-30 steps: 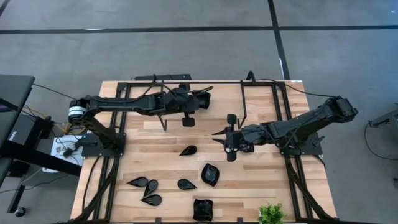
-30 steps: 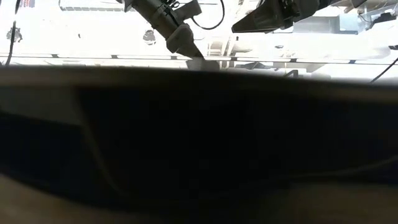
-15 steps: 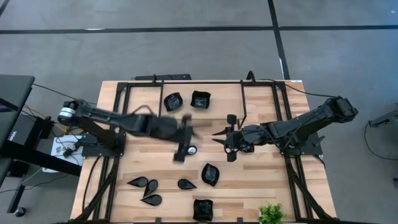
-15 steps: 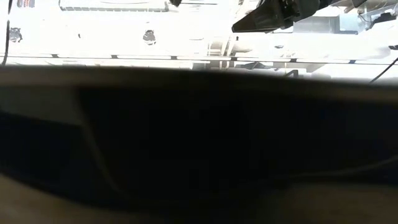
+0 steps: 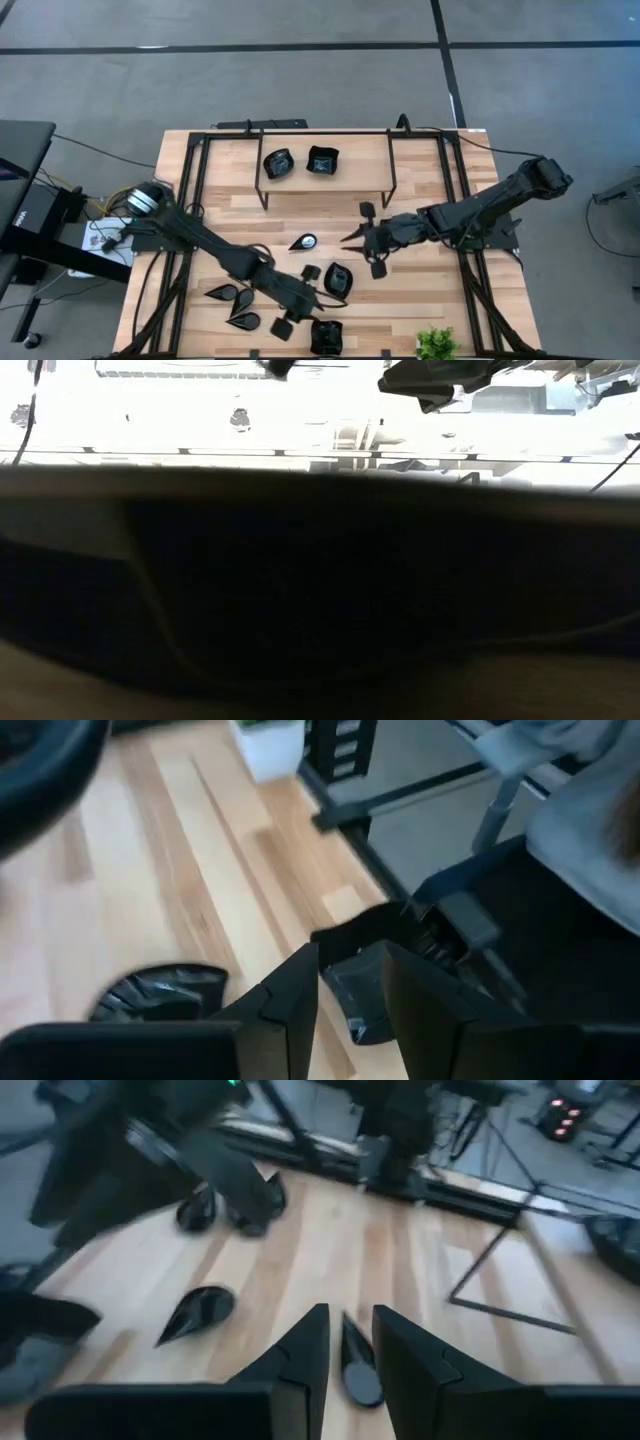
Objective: Pick & Place Mini shaped plates
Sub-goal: Stack the black distorted square plate on top of the black distorted square plate on the shelf
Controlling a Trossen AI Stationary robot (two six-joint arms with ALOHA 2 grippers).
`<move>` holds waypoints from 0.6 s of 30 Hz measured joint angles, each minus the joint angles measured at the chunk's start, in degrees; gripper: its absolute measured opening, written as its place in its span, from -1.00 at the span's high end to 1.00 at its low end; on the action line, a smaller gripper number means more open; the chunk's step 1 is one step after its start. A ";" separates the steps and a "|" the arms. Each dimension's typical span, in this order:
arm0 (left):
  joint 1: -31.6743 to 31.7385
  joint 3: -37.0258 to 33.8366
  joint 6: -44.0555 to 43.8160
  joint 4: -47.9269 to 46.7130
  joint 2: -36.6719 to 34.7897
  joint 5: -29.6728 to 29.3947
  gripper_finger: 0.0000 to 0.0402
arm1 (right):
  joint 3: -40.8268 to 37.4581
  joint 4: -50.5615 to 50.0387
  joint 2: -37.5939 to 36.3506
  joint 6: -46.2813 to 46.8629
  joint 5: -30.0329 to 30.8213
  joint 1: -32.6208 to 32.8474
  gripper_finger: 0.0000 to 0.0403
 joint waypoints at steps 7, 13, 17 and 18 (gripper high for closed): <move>3.04 -0.04 -9.59 4.27 8.81 6.26 0.39 | -0.11 0.34 0.08 -3.25 0.76 0.75 0.63; 5.28 -0.04 -15.63 8.05 12.26 13.36 0.40 | -0.11 0.58 0.08 -6.51 1.60 0.31 0.63; 5.01 -0.01 -15.62 9.18 13.66 13.37 0.40 | -0.11 1.07 0.08 -6.53 1.62 -0.23 0.63; 4.66 0.02 -15.65 9.47 14.21 13.35 0.40 | -0.11 1.10 0.08 -6.13 1.62 -0.34 0.63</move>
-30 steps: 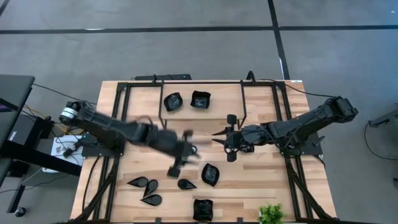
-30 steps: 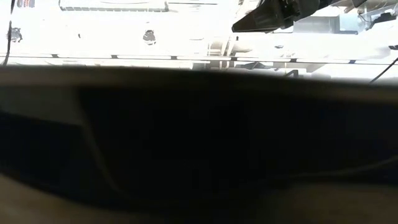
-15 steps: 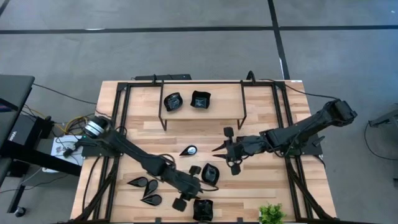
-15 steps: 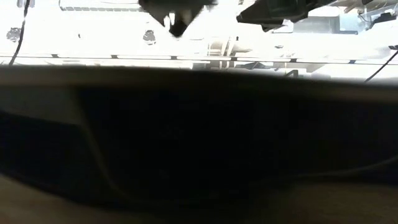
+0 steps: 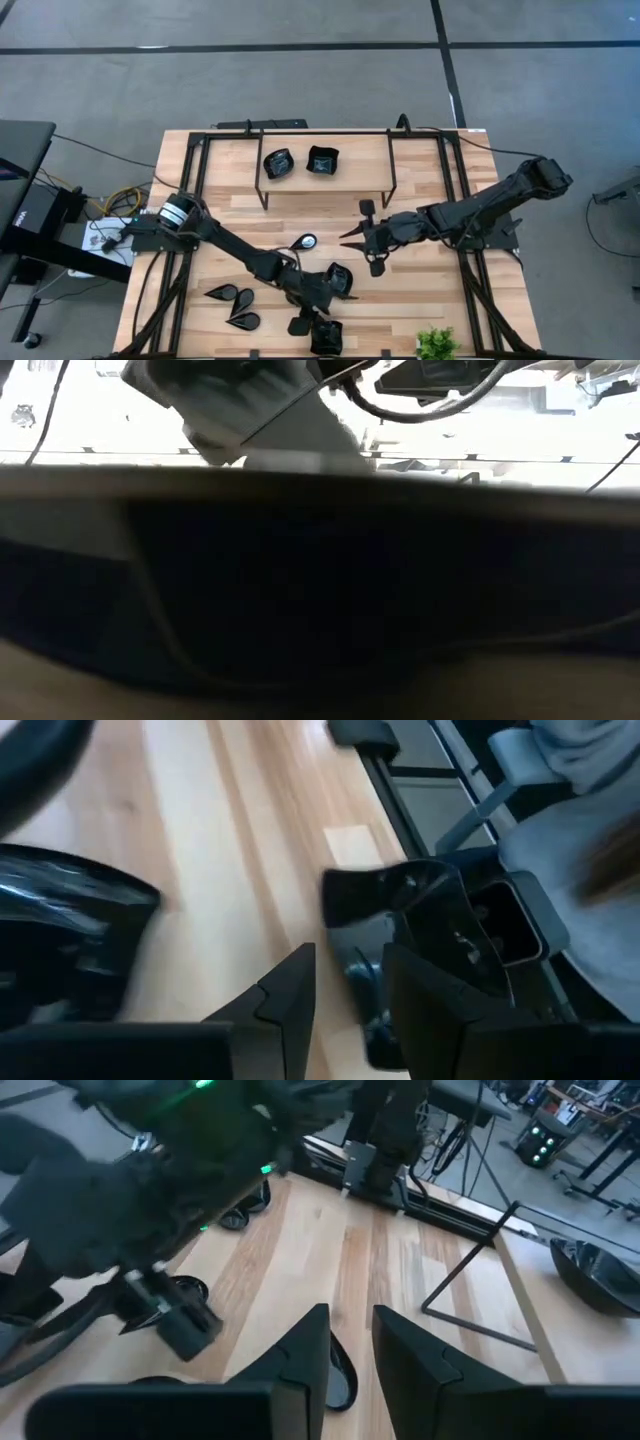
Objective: Pick & Place Mini shaped plates
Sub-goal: Stack the black distorted square plate on top of the black distorted square plate on the shelf
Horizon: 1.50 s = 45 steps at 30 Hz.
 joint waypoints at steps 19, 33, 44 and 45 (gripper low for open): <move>-4.88 -0.03 0.28 0.73 2.59 -14.27 0.91 | 0.00 -0.42 0.69 8.91 0.01 4.73 0.63; -0.56 -0.04 11.03 -23.13 -19.61 -28.18 0.97 | 0.00 -0.14 0.70 11.27 4.92 10.18 0.63; 22.53 0.00 24.70 -35.32 -47.95 -35.58 0.97 | 0.00 -0.01 0.70 15.36 6.75 11.66 0.63; 26.12 0.00 25.47 -36.97 -49.41 -35.02 0.97 | 0.00 -0.03 0.70 15.36 7.61 11.65 0.63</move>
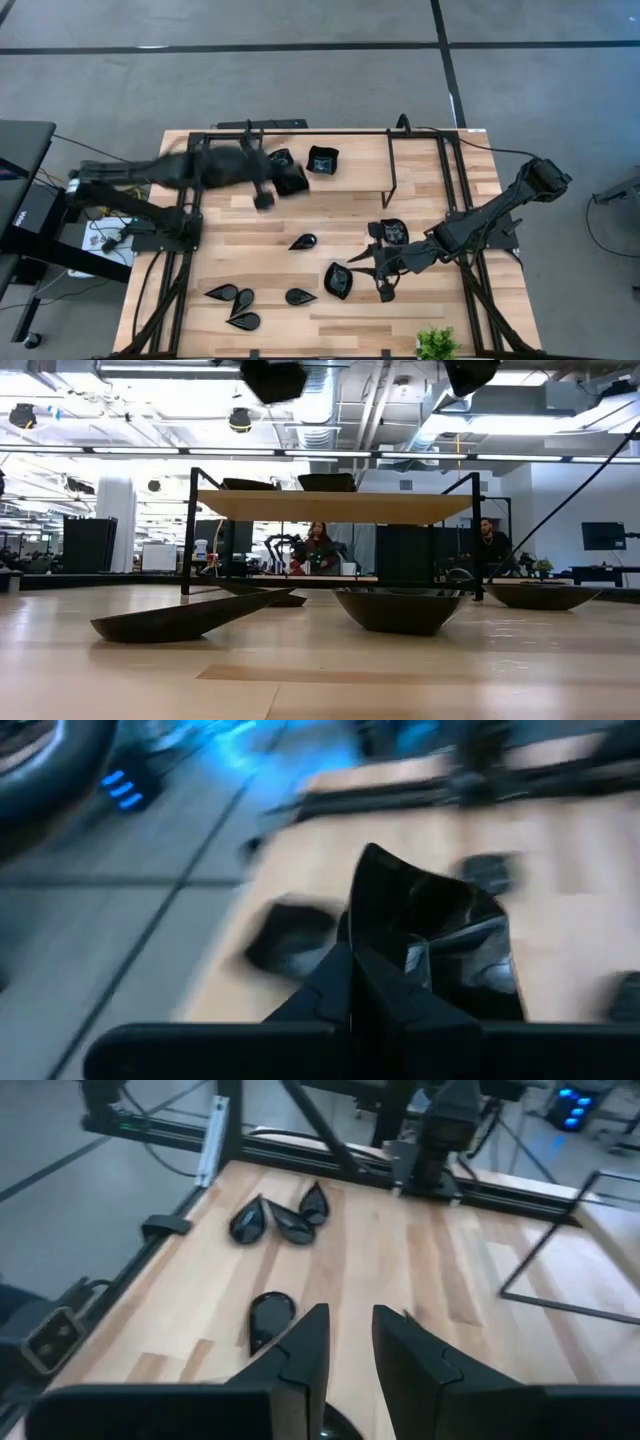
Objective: Pick & Place Mini shaped plates
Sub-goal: Stack the black distorted square plate on top of the black distorted square plate on the shelf
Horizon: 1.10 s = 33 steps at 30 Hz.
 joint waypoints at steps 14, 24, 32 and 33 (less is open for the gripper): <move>27.65 -0.04 -3.63 -1.44 2.96 24.83 0.97 | 0.00 -0.54 0.00 -0.48 1.64 -0.93 0.63; 23.70 -0.07 2.52 16.79 13.88 30.93 0.97 | 0.00 -0.67 0.00 -1.05 1.55 -3.60 0.63; 24.71 -0.09 5.56 23.00 19.71 29.59 0.97 | 0.00 -2.03 0.00 -1.05 1.38 -4.26 0.63; 24.64 -0.09 6.35 22.99 19.90 29.62 0.96 | 0.00 -2.49 0.00 -1.05 1.37 -4.24 0.63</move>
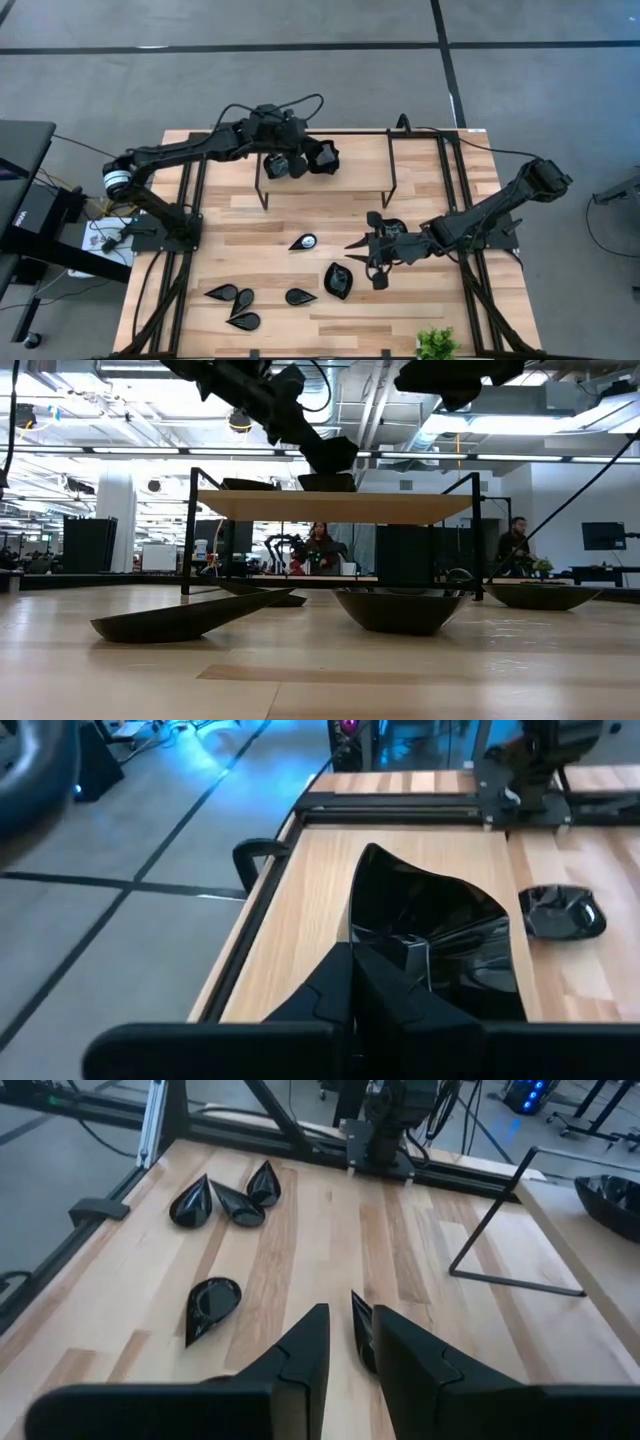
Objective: Pick & Place Mini shaped plates
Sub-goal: Stack the black distorted square plate on top of the black distorted square plate on the shelf
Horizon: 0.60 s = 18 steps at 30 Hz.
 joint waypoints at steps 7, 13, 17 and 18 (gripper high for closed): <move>0.01 0.00 1.73 -0.70 -0.08 -0.11 0.91 | 0.00 -0.99 0.00 0.00 -0.01 -0.07 0.63; 0.00 0.00 1.94 -0.77 0.13 -0.90 0.77 | 0.00 -0.96 0.00 0.02 -0.01 -0.04 0.63; -0.18 0.01 1.77 -0.85 0.20 -2.95 0.60 | 0.00 -0.96 0.00 0.02 -0.01 -0.06 0.63; -0.40 0.00 1.41 -0.74 0.20 -3.27 0.55 | 0.00 -0.96 0.00 0.04 -0.01 -0.07 0.63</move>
